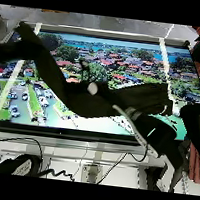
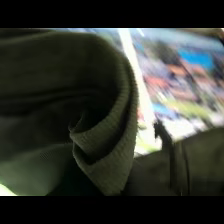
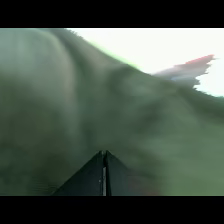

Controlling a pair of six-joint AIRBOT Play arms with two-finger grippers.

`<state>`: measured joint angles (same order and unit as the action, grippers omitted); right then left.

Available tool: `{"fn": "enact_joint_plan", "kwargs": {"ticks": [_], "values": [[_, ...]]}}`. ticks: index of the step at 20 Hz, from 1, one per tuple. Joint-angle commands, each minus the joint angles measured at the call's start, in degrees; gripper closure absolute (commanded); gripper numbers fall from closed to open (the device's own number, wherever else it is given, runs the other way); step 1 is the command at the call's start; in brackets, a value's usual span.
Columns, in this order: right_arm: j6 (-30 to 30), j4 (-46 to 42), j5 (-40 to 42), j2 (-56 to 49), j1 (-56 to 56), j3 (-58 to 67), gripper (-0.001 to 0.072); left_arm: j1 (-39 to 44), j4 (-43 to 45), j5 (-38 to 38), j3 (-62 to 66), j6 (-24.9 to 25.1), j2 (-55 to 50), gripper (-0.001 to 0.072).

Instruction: Fold the clothes and pants, and hang the long-sleeved shirts on hangers.

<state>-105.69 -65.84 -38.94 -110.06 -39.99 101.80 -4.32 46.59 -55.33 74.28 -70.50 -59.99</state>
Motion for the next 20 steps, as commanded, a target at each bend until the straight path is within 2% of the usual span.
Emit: {"fn": "enact_joint_plan", "kwargs": {"ticks": [1, 3, 5, 6, 7, 8, 9, 11, 14, 16, 17, 19, 20], "values": [[0.3, -9.2, -14.1, 3.8, 10.2, 0.2, 0.0682, 11.0, -0.4, 0.2, 0.0, 0.0, -7.3, 0.0673], [0.3, -11.3, -18.1, 7.1, 18.7, 0.2, 0.0682, 20.1, -2.3, 3.8, 0.0, 0.0, -13.9, 0.0673], [0.3, -11.3, -21.3, 10.0, 26.5, 0.2, 0.0682, 29.2, -6.5, 11.2, 0.0, 0.0, -21.0, 0.0672], [0.3, -11.3, -23.0, 11.3, 30.0, 0.2, 0.0682, 32.6, -8.6, 14.2, 0.0, 0.2, -23.7, 0.0603], [0.9, -11.3, -24.5, 12.2, 33.0, 0.2, 0.0682, 35.5, -9.5, 16.2, 0.0, 1.2, -25.9, 0.0238], [2.9, -11.3, -26.1, 12.9, 35.6, 0.2, 0.0682, 37.3, -9.1, 16.8, 0.0, 2.6, -27.0, 0.0007], [5.5, -11.5, -28.1, 13.4, 38.1, 0.2, 0.0682, 38.0, -7.5, 16.4, 0.0, 5.6, -27.3, 0.0004], [9.3, -11.6, -31.6, 13.4, 42.0, 0.2, 0.0682, 36.8, -2.0, 14.5, 0.0, 6.5, -26.1, 0.0010], [14.6, -11.6, -34.1, 13.3, 45.8, 0.1, 0.0682, 28.7, 7.8, 9.0, 0.0, 0.4, -21.8, 0.0010], [17.3, -11.5, -34.5, 13.3, 46.4, 0.1, 0.0682, 20.7, 13.4, 2.1, 0.0, -2.8, -19.2, 0.0012], [18.5, -11.5, -34.8, 13.3, 46.4, 0.1, 0.0682, 16.2, 15.5, -2.4, 0.0, -3.0, -18.4, 0.0024], [19.4, -10.3, -35.0, 13.3, 46.0, 0.1, 0.0682, 7.5, 17.2, -9.4, -0.4, -3.0, -18.2, 0.0141], [19.4, -10.2, -34.9, 13.3, 45.6, 0.1, 0.0682, 3.6, 17.2, -10.4, -1.8, -3.0, -18.2, 0.0143]]}}
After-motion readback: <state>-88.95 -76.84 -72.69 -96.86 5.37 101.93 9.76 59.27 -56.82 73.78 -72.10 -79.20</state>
